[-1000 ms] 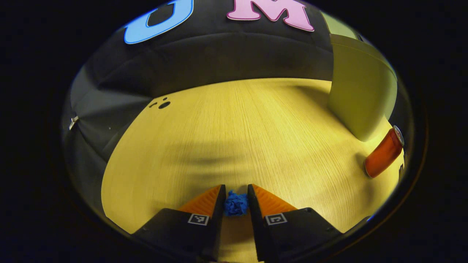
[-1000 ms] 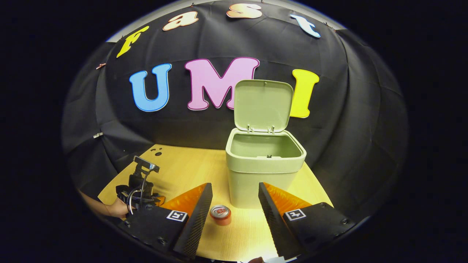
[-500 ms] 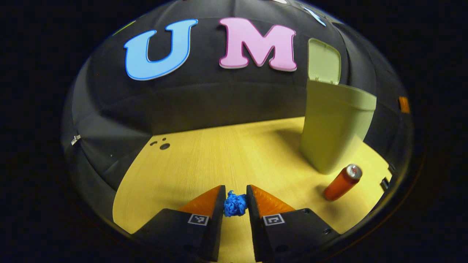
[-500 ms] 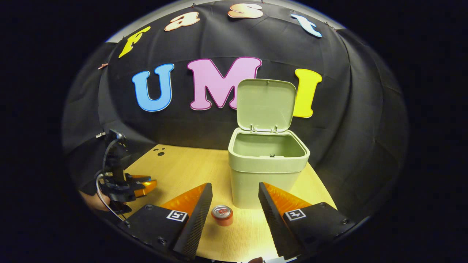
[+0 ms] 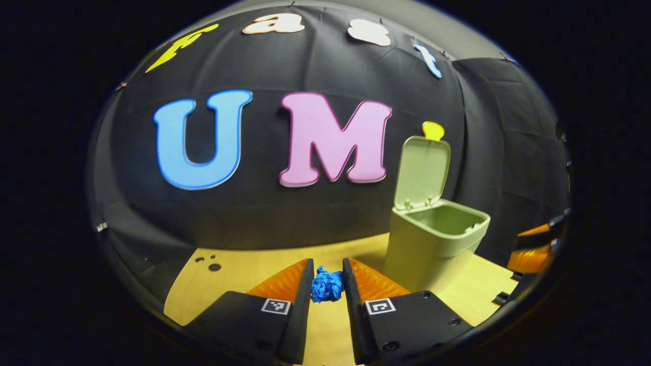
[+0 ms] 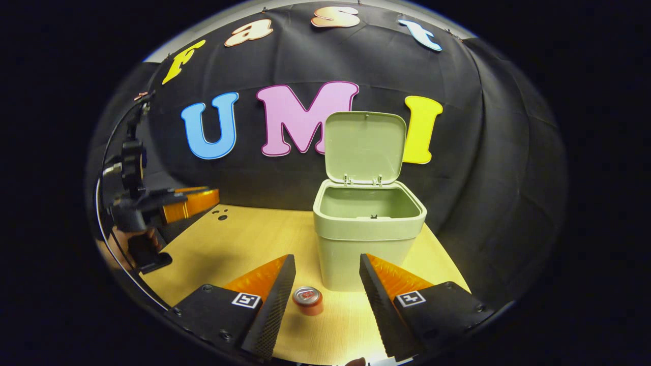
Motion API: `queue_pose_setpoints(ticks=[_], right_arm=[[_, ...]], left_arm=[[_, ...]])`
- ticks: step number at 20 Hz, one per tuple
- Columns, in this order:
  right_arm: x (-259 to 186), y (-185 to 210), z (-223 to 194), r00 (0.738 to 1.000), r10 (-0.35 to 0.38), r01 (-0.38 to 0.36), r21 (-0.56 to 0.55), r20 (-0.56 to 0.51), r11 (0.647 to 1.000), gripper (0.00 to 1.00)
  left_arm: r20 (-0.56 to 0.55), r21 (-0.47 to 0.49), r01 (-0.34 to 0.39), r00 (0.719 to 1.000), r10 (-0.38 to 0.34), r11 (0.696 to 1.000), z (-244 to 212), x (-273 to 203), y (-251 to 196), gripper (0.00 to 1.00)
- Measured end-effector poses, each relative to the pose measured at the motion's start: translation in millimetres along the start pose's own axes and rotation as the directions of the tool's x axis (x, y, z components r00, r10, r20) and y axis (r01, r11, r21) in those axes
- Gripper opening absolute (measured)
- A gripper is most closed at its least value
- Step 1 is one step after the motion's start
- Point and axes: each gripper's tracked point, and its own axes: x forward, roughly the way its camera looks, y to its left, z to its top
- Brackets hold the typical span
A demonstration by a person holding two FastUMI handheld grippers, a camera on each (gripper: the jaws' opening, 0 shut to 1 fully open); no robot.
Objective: Press the lid of the desktop garbage bin to open it, pick up the crumpled paper on the desktop and throw it into the bin, then pick up the pop can on the desktop and drop it into the bin, and finally close the garbage bin lid.
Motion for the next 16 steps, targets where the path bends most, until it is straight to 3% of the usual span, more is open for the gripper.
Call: queue_pose_setpoints(ticks=[9, 11, 15, 16], right_arm=[[-19.8, -19.1, -11.1, 0.999, -0.043, 0.043, -0.004, 0.002, 0.999, 0.81], [-22.4, -24.1, -12.9, 0.998, -0.055, 0.055, 0.001, 0.003, 0.998, 0.81], [-28.2, -34.6, -13.9, 0.997, -0.078, 0.078, 0.022, 0.011, 0.997, 0.81], [-30.4, -37.3, -13.2, 0.996, -0.083, 0.083, 0.025, 0.012, 0.996, 0.81]], left_arm=[[0.123, 0.093, 0.198, 0.97, -0.208, 0.976, 68.8, 33.6, -98.2, 0.39], [0.125, 0.094, 0.241, 0.96, -0.252, 0.966, 74.6, 40.8, -116.5, 0.36], [0.101, 0.078, 0.309, 0.944, -0.316, 0.948, 77.0, 60.6, -152.3, 0.42], [0.091, 0.077, 0.323, 0.94, -0.329, 0.943, 75.5, 64.7, -159.5, 0.39]])
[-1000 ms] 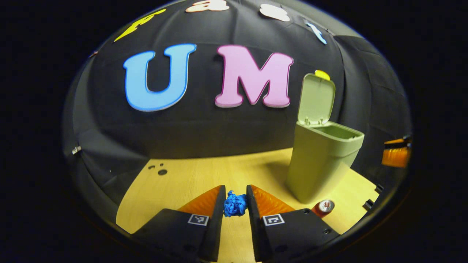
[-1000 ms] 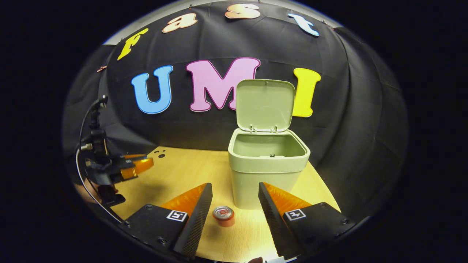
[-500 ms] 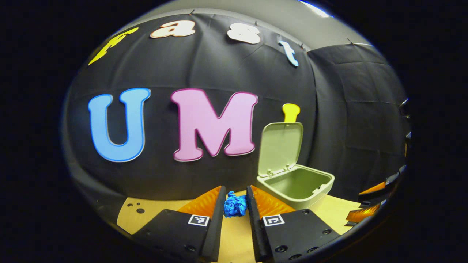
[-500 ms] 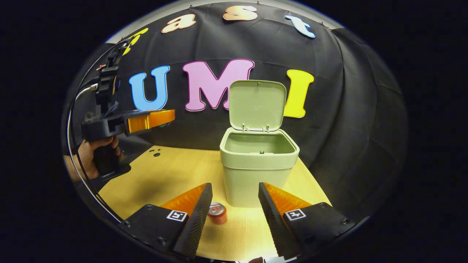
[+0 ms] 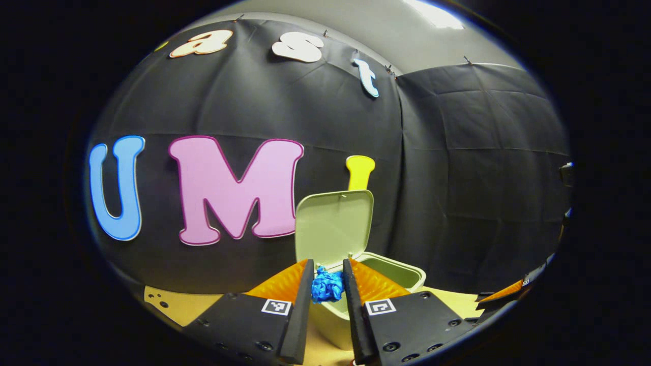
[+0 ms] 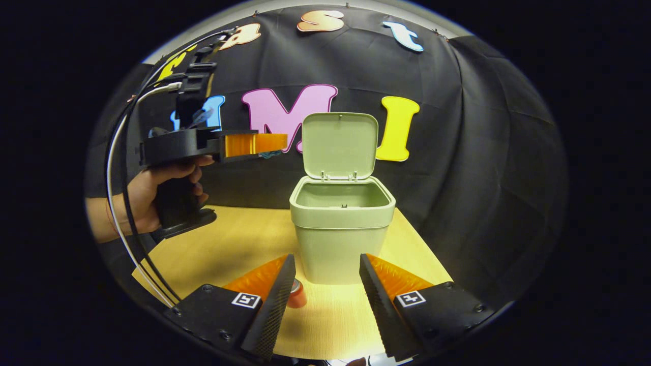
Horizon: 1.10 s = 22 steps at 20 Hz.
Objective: Press the lid of the desktop garbage bin to open it, pick up the crumpled paper on the desktop and throw it into the bin, then pick up the pop can on the desktop and drop it into the bin, and finally close the garbage bin lid.
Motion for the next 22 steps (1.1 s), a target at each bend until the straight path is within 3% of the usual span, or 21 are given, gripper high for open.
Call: queue_pose_setpoints(ticks=[5, 6, 8, 16, 22], right_arm=[[-0.5, -11.5, -6.7, 1.0, -0.015, 0.015, 0.021, -0.013, 1.0, 0.81], [-0.6, -14.3, -8.3, 1.0, -0.019, 0.02, 0.025, -0.016, 0.999, 0.81], [-5.7, -20.7, -13.9, 0.999, -0.022, 0.023, 0.032, -0.024, 0.999, 0.81], [1.1, -25.8, -25.3, 0.998, -0.007, 0.01, 0.06, -0.059, 0.998, 0.86], [8.1, -26.1, -27.8, 0.998, -0.021, 0.025, 0.06, -0.066, 0.998, 0.89]], left_arm=[[-0.069, -0.035, 0.061, 0.996, -0.063, 0.998, -25.8, 38.1, -17.9, 0.39], [-0.091, -0.044, 0.062, 0.994, -0.065, 0.997, -33.4, 45.2, -18.8, 0.42], [-0.127, -0.052, 0.062, 0.99, -0.068, 0.997, -46.5, 57.5, -17.5, 0.36], [-0.216, -0.036, 0.055, 0.975, -0.061, 0.998, -86.0, 86.0, -21.4, 0.41], [-0.222, -0.045, 0.059, 0.973, -0.068, 0.997, -90.3, 85.2, -22.4, 0.62]])
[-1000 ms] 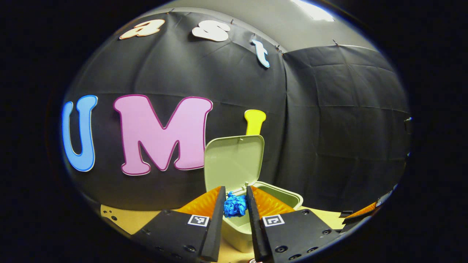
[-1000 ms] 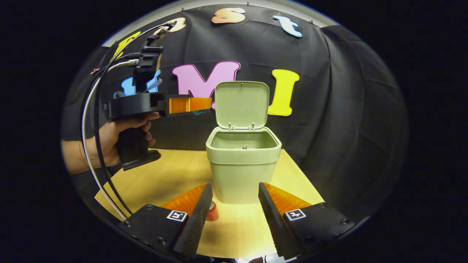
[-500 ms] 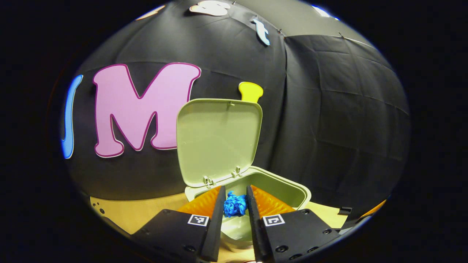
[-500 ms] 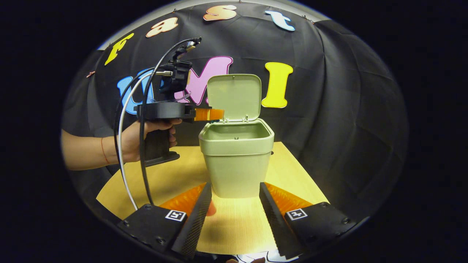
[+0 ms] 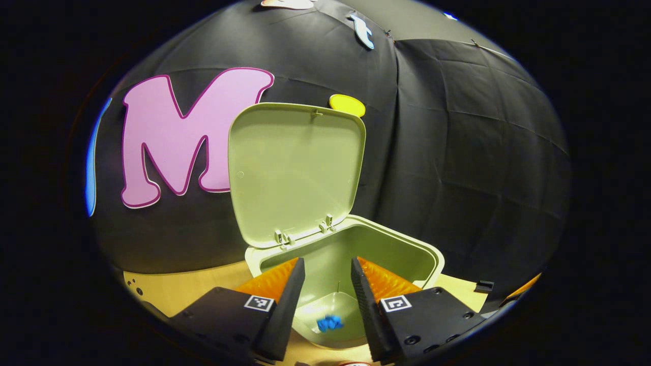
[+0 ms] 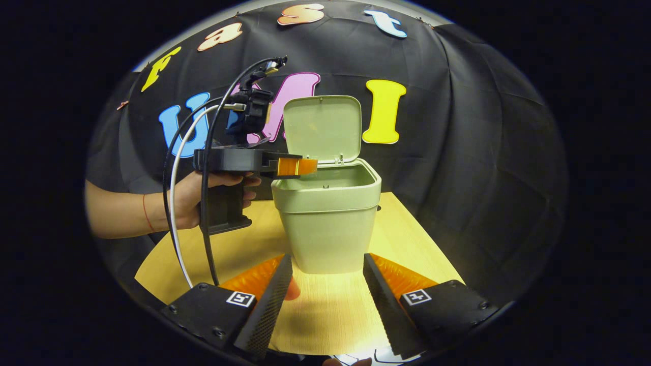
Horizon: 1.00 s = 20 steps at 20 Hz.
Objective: Press the lid of the desktop garbage bin to open it, pick up the crumpled paper on the desktop and throw it into the bin, then pick up the pop can on the desktop and drop it into the bin, and finally close the garbage bin lid.
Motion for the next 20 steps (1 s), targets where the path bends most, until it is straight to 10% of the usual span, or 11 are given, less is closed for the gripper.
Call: queue_pose_setpoints(ticks=[20], right_arm=[[67.1, 87.4, -79.8, 0.935, 0.266, -0.288, -0.064, -0.235, 0.956, 0.93]], left_arm=[[0.043, -0.057, -0.241, 0.969, 0.243, 0.969, -18.3, -190.3, 70.2, 0.67]])
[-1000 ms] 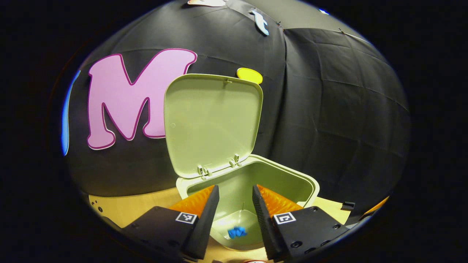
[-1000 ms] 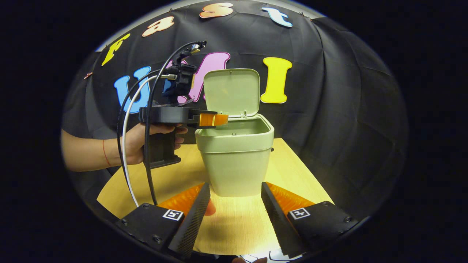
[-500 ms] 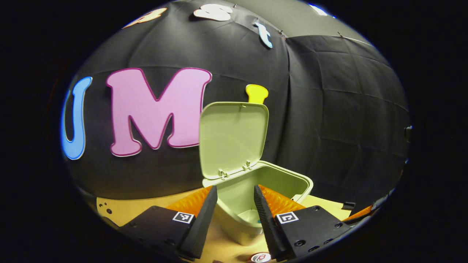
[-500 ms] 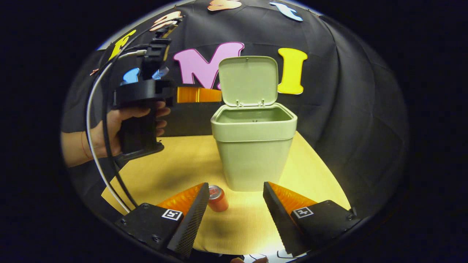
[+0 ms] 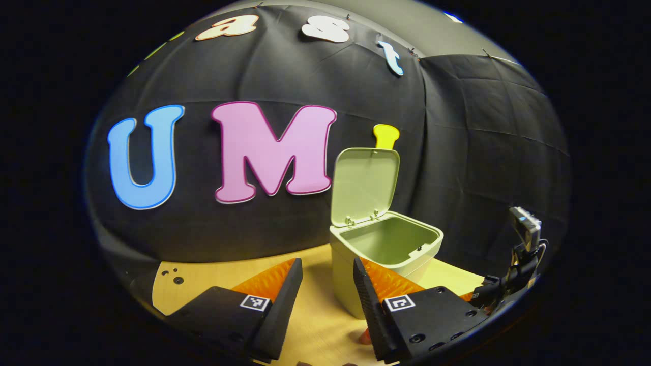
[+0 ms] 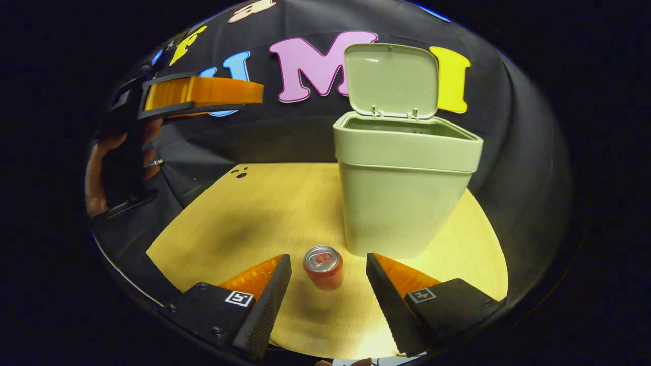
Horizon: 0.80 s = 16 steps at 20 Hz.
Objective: Press the lid of the desktop garbage bin to open it, pick up the crumpled paper on the desktop and throw it into the bin, then pick up the pop can on the desktop and drop it into the bin, and finally close the garbage bin lid.
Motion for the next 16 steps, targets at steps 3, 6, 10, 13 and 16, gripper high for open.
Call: queue_pose_setpoints(ticks=[3, 6, 10, 13, 16], right_arm=[[19.3, 1.2, -9.5, 0.999, 0.011, -0.012, -0.022, -0.04, 1.0, 0.94], [37.3, 0.4, -20.3, 0.997, 0.016, -0.019, -0.037, -0.071, 0.999, 0.94], [54.0, -0.9, -33.2, 0.993, 0.021, -0.027, -0.043, -0.117, 0.999, 0.94], [66.5, -0.3, -41.4, 0.988, 0.03, -0.037, -0.045, -0.154, 0.998, 0.93], [77.1, 0.3, -48.4, 0.983, 0.028, -0.04, -0.063, -0.183, 0.997, 0.94]], left_arm=[[-0.029, -0.033, -0.035, 0.999, 0.034, 0.999, -17.7, -21.1, 13.9, 0.67], [-0.05, -0.047, -0.089, 0.995, 0.087, 0.995, -27.5, -37.1, 30.4, 0.67], [-0.072, -0.073, -0.15, 0.987, 0.145, 0.986, -38.3, -52.3, 45.3, 0.67], [-0.085, -0.084, -0.181, 0.981, 0.174, 0.98, -44.9, -58.5, 53.9, 0.67], [-0.095, -0.096, -0.204, 0.976, 0.195, 0.974, -48.8, -60.5, 61.6, 0.67]])
